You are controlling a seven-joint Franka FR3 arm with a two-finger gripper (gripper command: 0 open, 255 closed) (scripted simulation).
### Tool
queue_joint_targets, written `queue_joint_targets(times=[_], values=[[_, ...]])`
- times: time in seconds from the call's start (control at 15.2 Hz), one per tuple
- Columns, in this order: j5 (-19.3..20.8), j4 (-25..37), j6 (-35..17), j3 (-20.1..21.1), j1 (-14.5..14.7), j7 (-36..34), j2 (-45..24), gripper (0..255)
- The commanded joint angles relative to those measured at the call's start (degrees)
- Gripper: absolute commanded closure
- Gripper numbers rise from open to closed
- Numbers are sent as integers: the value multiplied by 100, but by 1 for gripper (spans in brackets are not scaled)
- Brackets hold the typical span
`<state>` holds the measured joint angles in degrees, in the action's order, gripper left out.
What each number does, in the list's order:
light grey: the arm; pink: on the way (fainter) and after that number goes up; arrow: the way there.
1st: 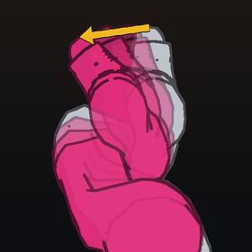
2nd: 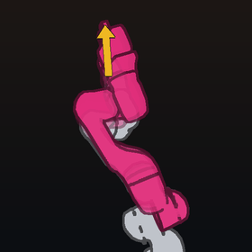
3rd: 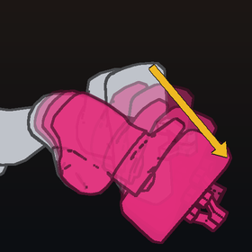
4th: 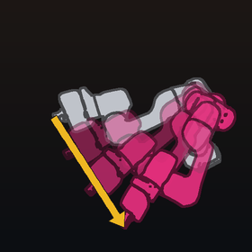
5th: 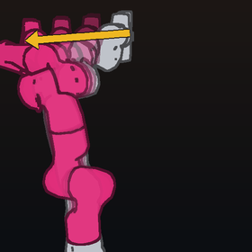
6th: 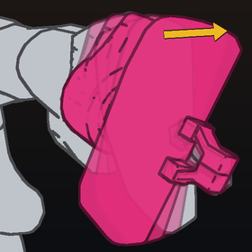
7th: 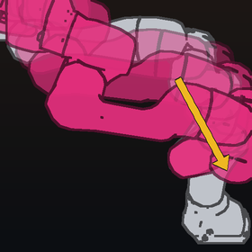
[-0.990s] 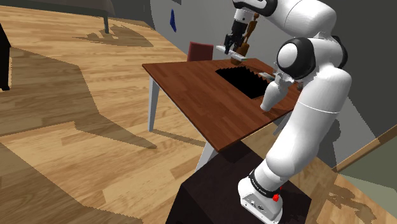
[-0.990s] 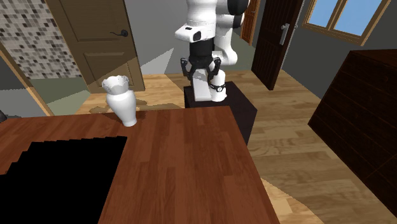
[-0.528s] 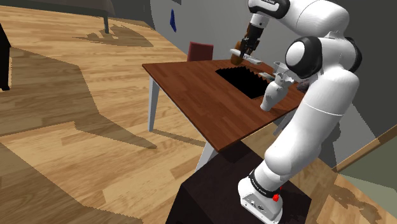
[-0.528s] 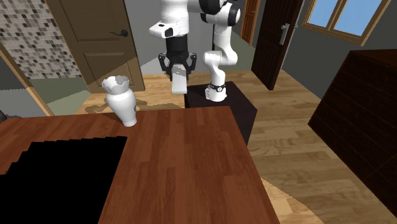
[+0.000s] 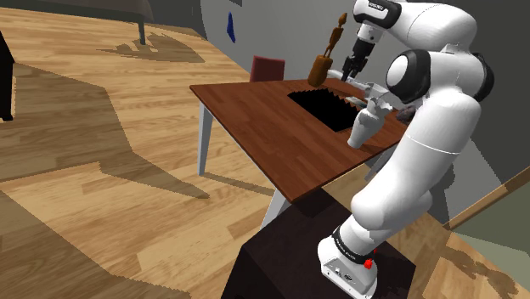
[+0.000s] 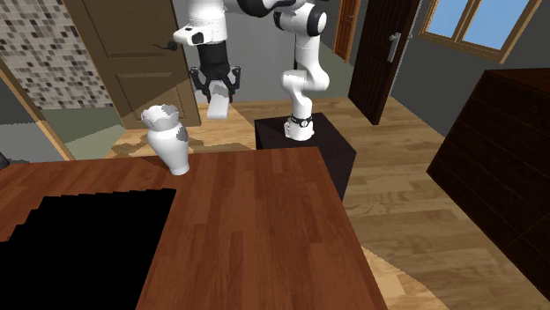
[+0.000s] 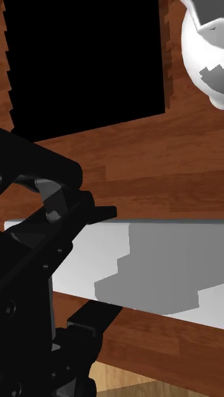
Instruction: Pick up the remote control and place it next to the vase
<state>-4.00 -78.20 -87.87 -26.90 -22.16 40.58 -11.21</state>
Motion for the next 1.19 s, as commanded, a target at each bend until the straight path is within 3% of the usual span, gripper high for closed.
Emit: queue_joint_targets(times=[0.0,0.33,1.12], values=[[-58,50,-24,-102,-189,289,-86,255],[-266,446,89,-348,-747,1033,-420,255],[-141,-811,-946,-318,-587,976,-171,255]])
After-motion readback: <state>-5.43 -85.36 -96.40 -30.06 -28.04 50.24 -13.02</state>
